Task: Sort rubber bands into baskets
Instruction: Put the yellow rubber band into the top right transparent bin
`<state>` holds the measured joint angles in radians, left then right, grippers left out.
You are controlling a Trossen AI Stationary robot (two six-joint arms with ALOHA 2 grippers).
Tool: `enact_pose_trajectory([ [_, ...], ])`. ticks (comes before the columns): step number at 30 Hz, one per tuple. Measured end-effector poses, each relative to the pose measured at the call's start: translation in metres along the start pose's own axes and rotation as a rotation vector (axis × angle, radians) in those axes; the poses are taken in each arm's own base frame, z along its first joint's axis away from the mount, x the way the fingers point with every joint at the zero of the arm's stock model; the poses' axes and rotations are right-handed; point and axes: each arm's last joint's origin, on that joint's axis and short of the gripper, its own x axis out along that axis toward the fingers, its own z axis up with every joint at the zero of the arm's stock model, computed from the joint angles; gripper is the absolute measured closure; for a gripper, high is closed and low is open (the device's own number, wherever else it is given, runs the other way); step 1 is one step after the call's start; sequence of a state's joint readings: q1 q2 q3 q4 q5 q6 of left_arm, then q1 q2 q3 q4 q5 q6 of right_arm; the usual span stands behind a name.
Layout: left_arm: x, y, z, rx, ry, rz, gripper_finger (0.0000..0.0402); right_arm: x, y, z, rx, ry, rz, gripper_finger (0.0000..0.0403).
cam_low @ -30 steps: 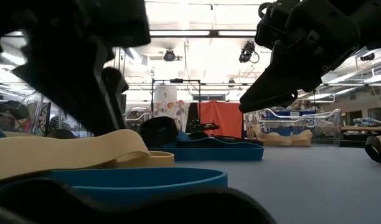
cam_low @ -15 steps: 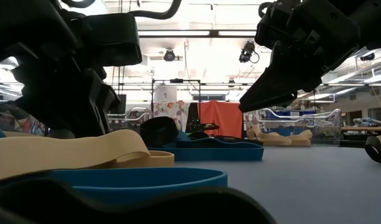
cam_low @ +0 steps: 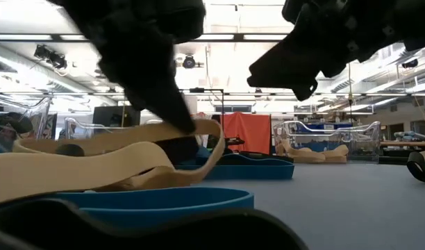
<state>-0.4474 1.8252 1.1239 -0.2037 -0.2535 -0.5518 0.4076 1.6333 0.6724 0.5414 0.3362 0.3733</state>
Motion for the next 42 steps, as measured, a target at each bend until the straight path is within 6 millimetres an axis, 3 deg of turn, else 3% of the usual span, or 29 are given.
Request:
enact_pose_trajectory([
  [10,-0.002,0.014,0.029,-0.03,-0.056,0.043,0.0397,0.011,0.001,-0.01,-0.014,0.008,0.02,0.021],
  [16,-0.002,0.017,0.035,-0.022,-0.073,0.048,0.0397,0.025,0.001,-0.023,-0.031,0.049,0.013,0.0178],
  [20,-0.002,0.017,0.035,-0.021,-0.074,0.047,0.0397,0.031,0.003,-0.026,-0.031,0.066,0.043,0.0178],
  [25,-0.002,0.017,0.037,-0.024,-0.089,0.039,0.0397,0.033,0.005,-0.024,-0.031,0.068,0.055,0.023],
  [31,-0.002,0.016,0.036,-0.026,-0.087,0.036,0.0394,0.032,0.005,-0.022,-0.068,0.069,0.067,0.038],
  [36,-0.002,0.015,0.036,-0.034,-0.071,-0.009,0.0374,0.03,0.005,-0.021,-0.081,0.077,0.046,0.0391],
  [42,-0.002,0.014,0.033,-0.117,-0.008,-0.067,0.0355,0.01,0.002,0.0,-0.138,0.059,-0.084,0.0392],
])
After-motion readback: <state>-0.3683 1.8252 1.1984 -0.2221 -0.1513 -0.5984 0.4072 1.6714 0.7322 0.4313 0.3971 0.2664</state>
